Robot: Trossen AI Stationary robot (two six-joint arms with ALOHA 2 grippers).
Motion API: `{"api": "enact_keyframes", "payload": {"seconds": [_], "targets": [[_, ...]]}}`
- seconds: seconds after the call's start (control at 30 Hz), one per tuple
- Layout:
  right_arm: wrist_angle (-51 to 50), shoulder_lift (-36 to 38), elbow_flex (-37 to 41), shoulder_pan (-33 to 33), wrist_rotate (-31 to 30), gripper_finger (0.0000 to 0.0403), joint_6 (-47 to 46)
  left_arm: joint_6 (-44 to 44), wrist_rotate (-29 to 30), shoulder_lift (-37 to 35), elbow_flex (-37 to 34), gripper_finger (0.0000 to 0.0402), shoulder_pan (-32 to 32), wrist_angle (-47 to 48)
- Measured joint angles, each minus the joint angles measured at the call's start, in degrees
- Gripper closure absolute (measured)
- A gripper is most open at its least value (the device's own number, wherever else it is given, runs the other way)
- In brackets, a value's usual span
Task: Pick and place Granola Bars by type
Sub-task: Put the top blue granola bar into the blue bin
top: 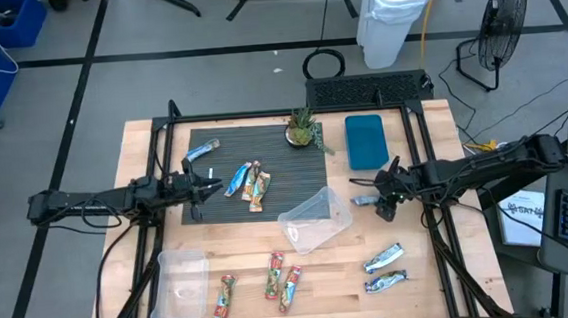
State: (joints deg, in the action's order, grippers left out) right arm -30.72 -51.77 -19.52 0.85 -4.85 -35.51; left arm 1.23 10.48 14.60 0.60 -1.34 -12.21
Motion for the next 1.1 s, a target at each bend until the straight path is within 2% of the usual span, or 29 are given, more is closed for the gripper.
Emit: {"api": "enact_keyframes", "payload": {"seconds": [0.43, 0.6, 0.93, 1.1], "targets": [[3.47, 0.52, 0.21, -0.01, 0.33, 0.0204, -2.03, 0.0, 0.0, -0.01, 0.0, 0.0325, -0.01, 0.0], [4.2, 0.51, 0.23, 0.01, 0.66, 0.0252, -1.91, 0.0, 0.0, 0.0, 0.0, 0.0325, -0.02, 0.0], [5.9, 0.53, 0.23, 0.01, 0.58, 0.0382, 0.97, 0.0, 0.01, -0.01, 0.0, 0.0325, 0.0, 0.0], [7.11, 0.53, 0.23, 0.01, 0.4, 0.0387, 2.36, 0.0, 0.0, 0.0, 0.0, 0.0325, 0.0, 0.0]]}}
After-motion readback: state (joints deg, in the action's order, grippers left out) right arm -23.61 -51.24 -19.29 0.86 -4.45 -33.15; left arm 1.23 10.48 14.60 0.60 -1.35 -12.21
